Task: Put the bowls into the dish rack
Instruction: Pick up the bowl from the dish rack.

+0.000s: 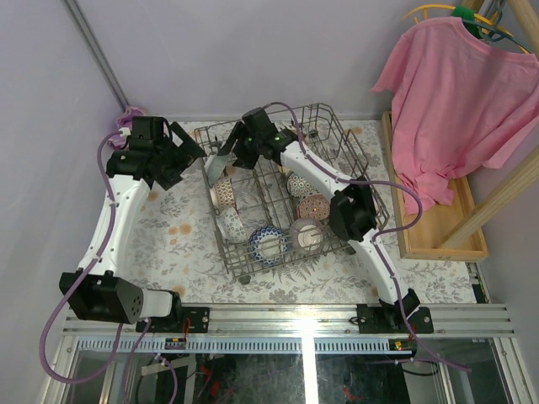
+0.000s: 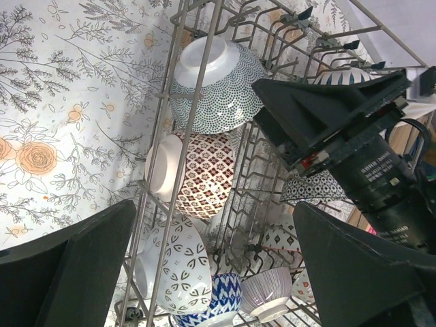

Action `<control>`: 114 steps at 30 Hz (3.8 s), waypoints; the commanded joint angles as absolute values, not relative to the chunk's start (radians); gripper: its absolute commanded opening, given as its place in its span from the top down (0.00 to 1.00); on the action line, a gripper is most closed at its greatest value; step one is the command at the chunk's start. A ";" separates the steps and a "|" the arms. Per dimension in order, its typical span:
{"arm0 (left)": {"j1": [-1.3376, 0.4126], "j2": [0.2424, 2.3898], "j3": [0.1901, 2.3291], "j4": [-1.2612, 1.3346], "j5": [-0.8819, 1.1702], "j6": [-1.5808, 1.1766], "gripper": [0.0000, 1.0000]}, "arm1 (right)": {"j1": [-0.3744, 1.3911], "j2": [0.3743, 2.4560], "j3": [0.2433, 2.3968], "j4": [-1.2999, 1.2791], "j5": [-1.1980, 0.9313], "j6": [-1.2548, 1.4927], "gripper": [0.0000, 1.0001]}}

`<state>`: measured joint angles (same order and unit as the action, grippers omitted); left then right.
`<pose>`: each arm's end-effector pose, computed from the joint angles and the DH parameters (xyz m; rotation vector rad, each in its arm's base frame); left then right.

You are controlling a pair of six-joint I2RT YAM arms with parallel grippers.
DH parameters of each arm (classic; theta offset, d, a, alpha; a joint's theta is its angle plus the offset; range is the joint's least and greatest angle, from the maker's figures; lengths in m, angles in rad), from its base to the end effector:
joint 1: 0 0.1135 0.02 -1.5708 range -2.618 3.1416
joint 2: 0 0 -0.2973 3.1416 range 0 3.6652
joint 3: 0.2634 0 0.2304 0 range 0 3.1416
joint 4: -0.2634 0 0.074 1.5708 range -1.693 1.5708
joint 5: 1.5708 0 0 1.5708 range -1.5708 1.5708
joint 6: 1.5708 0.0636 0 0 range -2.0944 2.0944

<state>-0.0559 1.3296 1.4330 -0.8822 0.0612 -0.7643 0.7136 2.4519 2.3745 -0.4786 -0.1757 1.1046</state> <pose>0.2613 -0.0185 0.3883 -0.8028 2.2594 -0.4670 0.4401 0.3958 0.2732 0.3490 2.3639 1.1760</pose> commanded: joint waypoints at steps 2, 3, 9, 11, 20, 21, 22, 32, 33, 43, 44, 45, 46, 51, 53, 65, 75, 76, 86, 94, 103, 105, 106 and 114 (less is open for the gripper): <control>-0.046 1.341 1.438 -0.851 0.099 -0.741 0.00 | 0.722 2.464 2.358 -0.363 -0.202 1.148 0.35; -0.046 1.342 1.440 -0.853 0.097 -0.738 0.01 | 0.722 2.464 2.350 -0.336 -0.209 1.153 0.37; -0.041 1.350 1.449 -0.864 0.089 -0.729 0.00 | 0.722 2.468 2.336 -0.201 -0.242 1.170 0.39; -0.039 1.354 1.456 -0.867 0.085 -0.727 0.01 | 0.722 2.472 2.335 -0.171 -0.256 1.179 0.48; -0.035 1.366 1.454 -0.862 0.086 -0.731 0.01 | 0.720 2.437 2.249 -0.082 -0.323 1.168 0.96; -0.035 1.368 1.452 -0.862 0.085 -0.733 0.01 | 0.718 2.432 2.242 -0.064 -0.334 1.165 0.99; -0.034 1.368 1.451 -0.859 0.082 -0.733 0.01 | 0.715 2.425 2.228 -0.041 -0.349 1.164 1.00; -0.034 1.364 1.452 -0.863 0.070 -0.731 0.01 | 0.671 2.438 2.206 0.181 -0.533 1.217 1.00; -0.034 1.364 1.454 -0.866 0.068 -0.729 0.01 | 0.668 2.445 2.210 0.196 -0.550 1.219 1.00; -0.034 1.352 1.464 -0.889 0.057 -0.723 0.02 | 0.643 2.527 2.265 0.283 -0.706 1.238 1.00; -0.034 1.350 1.463 -0.893 0.057 -0.723 0.03 | 0.642 2.523 2.261 0.275 -0.714 1.225 1.00; -0.035 1.349 1.463 -0.895 0.056 -0.721 0.03 | 0.638 2.512 2.238 0.291 -0.721 1.227 1.00; -0.034 1.348 1.463 -0.898 0.055 -0.721 0.03 | 0.635 2.502 2.212 0.325 -0.731 1.237 1.00; -0.035 1.339 1.457 -0.900 0.058 -0.724 0.03 | 0.627 2.519 2.223 0.363 -0.791 1.254 1.00; -0.034 1.337 1.457 -0.901 0.059 -0.724 0.04 | 0.626 2.542 2.247 0.374 -0.812 1.274 1.00; -0.035 1.317 1.465 -0.931 0.056 -0.702 0.04 | 0.621 2.630 2.320 0.290 -0.840 1.229 0.98; -0.035 1.311 1.463 -0.932 0.069 -0.695 0.05 | 0.621 2.691 2.381 0.195 -0.818 1.196 0.92; -0.037 1.312 1.462 -0.931 0.069 -0.695 0.05 | 0.621 2.697 2.388 0.186 -0.816 1.191 0.92; -0.036 1.314 1.450 -0.933 0.072 -0.688 0.05 | 0.632 2.737 2.410 0.160 -0.798 1.184 0.89; -0.037 1.316 1.440 -0.927 0.071 -0.691 0.05 | 0.645 2.768 2.416 0.153 -0.819 1.192 0.85; -0.036 1.320 1.431 -0.922 0.069 -0.694 0.06 | 0.652 2.715 2.302 0.437 -0.855 1.315 0.97; -0.036 1.322 1.426 -0.920 0.066 -0.695 0.06 | 0.652 2.719 2.317 0.465 -0.859 1.337 0.96; -0.037 1.324 1.424 -0.920 0.065 -0.696 0.06 | 0.652 2.718 2.322 0.469 -0.860 1.340 0.96; -0.037 1.338 1.422 -0.905 0.057 -0.712 0.06 | 0.650 2.612 2.331 0.378 -0.868 1.262 0.97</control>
<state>-0.0429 1.3315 1.4235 -0.9203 0.0448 -0.7177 0.6277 2.6308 2.3272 0.5076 -0.8326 1.3193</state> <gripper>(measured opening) 0.944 0.131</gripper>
